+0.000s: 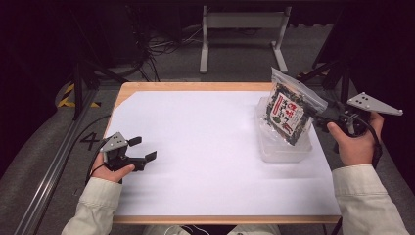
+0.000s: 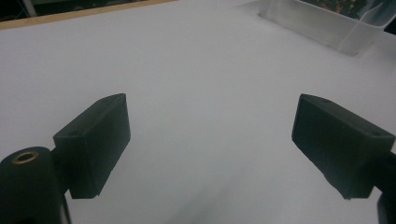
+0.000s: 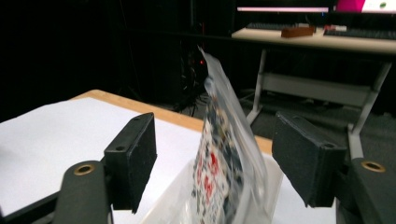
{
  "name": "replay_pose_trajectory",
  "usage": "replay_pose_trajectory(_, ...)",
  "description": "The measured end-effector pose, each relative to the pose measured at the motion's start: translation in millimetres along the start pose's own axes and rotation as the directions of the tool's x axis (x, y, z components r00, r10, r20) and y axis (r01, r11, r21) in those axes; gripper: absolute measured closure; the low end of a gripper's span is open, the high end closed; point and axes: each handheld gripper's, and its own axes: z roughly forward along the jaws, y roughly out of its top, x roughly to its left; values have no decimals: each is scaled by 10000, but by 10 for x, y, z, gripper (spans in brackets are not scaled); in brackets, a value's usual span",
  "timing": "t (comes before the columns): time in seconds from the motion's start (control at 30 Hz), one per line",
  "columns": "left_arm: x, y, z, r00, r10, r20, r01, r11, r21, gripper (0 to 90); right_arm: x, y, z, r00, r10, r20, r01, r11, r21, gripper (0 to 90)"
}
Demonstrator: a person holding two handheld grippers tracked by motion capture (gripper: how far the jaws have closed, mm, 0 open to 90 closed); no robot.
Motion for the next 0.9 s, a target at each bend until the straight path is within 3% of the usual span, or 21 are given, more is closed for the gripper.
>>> replay_pose_trajectory(0.17,-19,-20,-26,10000,-55,21,55,10000,-63,122,144,194,-56,9983,-516,-287,503,9977,-450,303)
replay_pose_trajectory(0.37,-30,-32,-55,9999,-130,12,131,9998,-155,122,439,240,-45,9879,-836,-1309,735,9941,-801,290)
replay_pose_trajectory(0.53,-45,-50,-59,9999,-160,39,161,9996,-246,123,609,162,9,9765,-868,-1973,719,9941,-817,281)
replay_pose_trajectory(0.63,-73,-98,-76,9998,-148,127,153,9993,-343,124,732,14,78,9663,-744,-2464,594,9959,-675,273)
replay_pose_trajectory(0.8,-109,-127,-114,9994,-160,313,176,9984,-532,125,808,-130,122,9576,-739,-2784,583,9963,-637,259)
replay_pose_trajectory(0.9,-137,-128,-128,9992,-68,404,97,9973,-722,124,878,-275,151,9459,-642,-3180,481,9971,-583,251)
